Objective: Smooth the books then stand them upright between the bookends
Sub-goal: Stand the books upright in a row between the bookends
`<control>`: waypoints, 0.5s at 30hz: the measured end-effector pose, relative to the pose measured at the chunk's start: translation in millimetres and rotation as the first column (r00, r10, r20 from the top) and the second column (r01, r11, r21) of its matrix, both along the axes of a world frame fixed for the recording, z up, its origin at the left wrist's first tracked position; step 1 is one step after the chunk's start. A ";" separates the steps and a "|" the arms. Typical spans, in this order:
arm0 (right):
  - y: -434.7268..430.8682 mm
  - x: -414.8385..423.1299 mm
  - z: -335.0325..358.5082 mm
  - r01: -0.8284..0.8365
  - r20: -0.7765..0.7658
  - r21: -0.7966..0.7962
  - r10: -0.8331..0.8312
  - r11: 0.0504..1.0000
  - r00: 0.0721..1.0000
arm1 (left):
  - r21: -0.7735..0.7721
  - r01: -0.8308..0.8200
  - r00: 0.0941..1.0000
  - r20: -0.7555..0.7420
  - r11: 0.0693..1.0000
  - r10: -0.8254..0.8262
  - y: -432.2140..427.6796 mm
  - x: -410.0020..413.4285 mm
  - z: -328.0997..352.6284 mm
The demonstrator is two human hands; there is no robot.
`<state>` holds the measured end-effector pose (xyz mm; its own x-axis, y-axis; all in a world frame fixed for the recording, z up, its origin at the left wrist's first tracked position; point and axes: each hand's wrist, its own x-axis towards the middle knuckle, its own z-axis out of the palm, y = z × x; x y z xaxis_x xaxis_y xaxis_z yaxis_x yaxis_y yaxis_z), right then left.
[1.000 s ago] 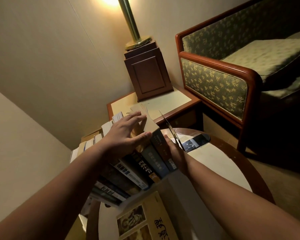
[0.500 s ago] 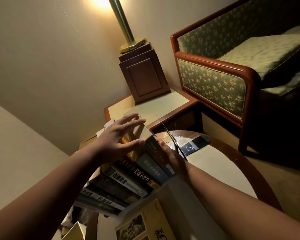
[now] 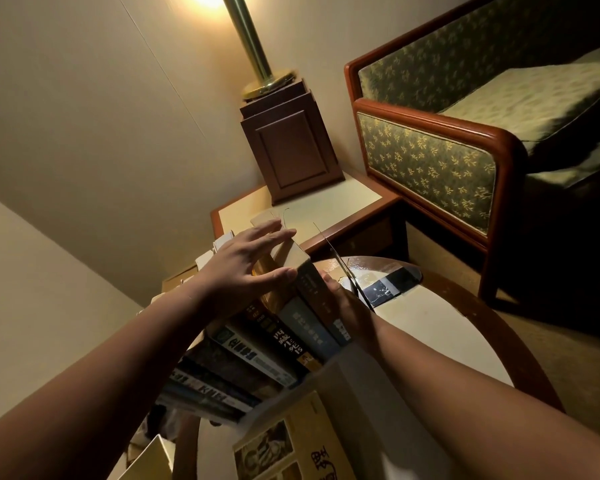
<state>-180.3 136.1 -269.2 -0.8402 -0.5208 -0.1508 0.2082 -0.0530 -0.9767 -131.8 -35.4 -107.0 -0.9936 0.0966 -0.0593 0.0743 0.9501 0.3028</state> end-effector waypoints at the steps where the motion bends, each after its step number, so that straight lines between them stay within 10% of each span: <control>1: 5.2 7.5 15.7 0.027 -0.034 0.035 -0.026 0.999 0.999 | -0.005 -0.006 1.000 0.003 1.000 0.006 0.8 -0.1 0.3; 15: 72.1 75.4 -3.4 0.009 -0.418 0.476 0.217 0.879 0.882 | 0.083 -0.017 1.000 -0.004 0.996 0.018 5.4 6.9 2.3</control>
<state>-104.9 208.2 -272.5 -0.8170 -0.5765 -0.0134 -0.2771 0.4128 -0.8676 -124.9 -30.0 -104.7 -0.9954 0.0837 -0.0476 0.0594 0.9230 0.3801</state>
